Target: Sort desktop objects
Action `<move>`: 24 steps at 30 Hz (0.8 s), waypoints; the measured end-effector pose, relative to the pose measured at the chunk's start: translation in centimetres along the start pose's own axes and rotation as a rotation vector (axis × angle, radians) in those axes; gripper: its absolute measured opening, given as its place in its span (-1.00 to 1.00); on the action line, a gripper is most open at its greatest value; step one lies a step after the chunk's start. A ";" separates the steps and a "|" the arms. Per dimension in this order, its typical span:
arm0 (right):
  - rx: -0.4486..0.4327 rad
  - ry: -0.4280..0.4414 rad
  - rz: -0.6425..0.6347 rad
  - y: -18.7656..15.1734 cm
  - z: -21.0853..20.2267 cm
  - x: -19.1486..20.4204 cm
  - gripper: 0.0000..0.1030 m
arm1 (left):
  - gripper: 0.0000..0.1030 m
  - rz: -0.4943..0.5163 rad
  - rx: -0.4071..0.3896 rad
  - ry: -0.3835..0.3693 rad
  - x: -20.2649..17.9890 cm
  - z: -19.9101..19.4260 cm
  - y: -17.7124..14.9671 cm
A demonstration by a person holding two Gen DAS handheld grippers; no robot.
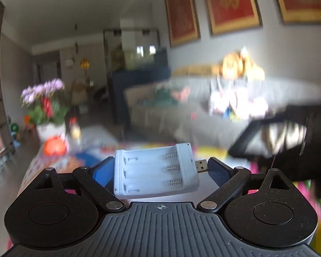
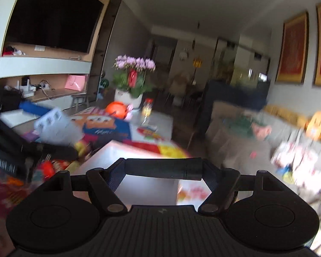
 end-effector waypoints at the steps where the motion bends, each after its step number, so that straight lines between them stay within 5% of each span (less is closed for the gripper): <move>1: 0.002 0.002 -0.009 0.6 1.4 -0.1 0.47 | 0.93 -0.017 -0.001 -0.022 0.3 1.1 1.0; 6: 0.102 0.044 0.057 -0.2 6.6 -0.2 0.60 | 0.98 -0.089 0.035 0.000 3.4 3.2 1.0; 16: 0.139 0.170 -0.005 -4.1 4.8 3.6 0.81 | 0.99 -0.191 0.295 0.169 9.8 -2.3 -14.0; 23: 0.116 0.265 -0.125 -4.3 3.7 10.5 0.79 | 1.00 -0.255 0.310 0.380 14.2 -6.4 -17.0; 24: 0.111 0.277 -0.145 -4.3 3.8 11.7 0.63 | 1.00 -0.279 0.305 0.392 14.7 -6.8 -17.0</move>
Point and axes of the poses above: each gripper's, at about its wrist camera, not at the fingertips, and z roughly the way its jaws point, x to its left, y to its top, the point moved 7 cm from there along z, roughly the way its jaws point, and after that the axes turned 1 degree about z, right-handed, at the moved point
